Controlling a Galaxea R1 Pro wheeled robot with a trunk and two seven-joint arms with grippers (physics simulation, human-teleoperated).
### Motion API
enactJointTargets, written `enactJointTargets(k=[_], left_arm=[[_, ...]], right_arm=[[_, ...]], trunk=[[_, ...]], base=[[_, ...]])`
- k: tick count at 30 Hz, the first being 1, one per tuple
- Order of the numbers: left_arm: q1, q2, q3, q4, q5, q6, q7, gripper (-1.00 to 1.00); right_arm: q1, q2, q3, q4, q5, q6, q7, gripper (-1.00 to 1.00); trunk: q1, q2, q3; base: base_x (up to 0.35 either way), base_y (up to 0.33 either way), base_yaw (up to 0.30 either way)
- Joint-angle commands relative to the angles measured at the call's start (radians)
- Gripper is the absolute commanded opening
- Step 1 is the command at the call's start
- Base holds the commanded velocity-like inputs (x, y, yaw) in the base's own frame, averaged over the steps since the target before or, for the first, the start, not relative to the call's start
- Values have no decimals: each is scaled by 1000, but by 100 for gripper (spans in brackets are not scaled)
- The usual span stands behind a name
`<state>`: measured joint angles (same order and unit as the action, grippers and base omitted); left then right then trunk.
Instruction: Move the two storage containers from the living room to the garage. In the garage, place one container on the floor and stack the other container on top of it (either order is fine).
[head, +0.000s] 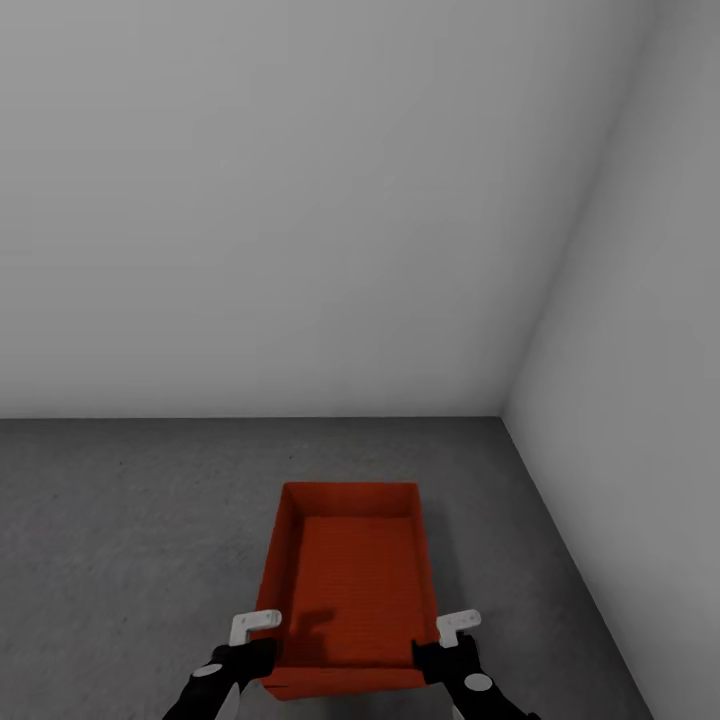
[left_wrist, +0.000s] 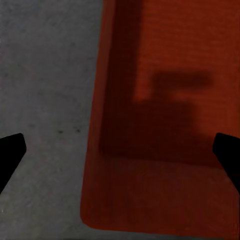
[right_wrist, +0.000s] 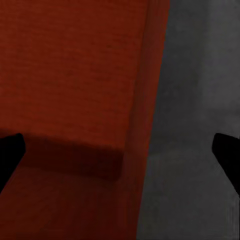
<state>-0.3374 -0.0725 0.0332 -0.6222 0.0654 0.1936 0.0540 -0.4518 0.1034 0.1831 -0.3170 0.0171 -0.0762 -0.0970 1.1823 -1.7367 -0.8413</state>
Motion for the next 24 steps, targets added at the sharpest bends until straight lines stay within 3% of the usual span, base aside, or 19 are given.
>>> enactJointTargets(k=[1, 24], left_arm=[[0, 0, 2, -2, 7, 6, 2, 100], [0, 1, 4, -2, 10, 6, 1, 100]], right_arm=[[-1, 0, 7, 1, 2, -2, -7, 100], [-1, -1, 7, 1, 3, -1, -7, 100]], trunk=[[0, 0, -1], [0, 0, -1]], base=[[0, 0, 0], [0, 0, 0]])
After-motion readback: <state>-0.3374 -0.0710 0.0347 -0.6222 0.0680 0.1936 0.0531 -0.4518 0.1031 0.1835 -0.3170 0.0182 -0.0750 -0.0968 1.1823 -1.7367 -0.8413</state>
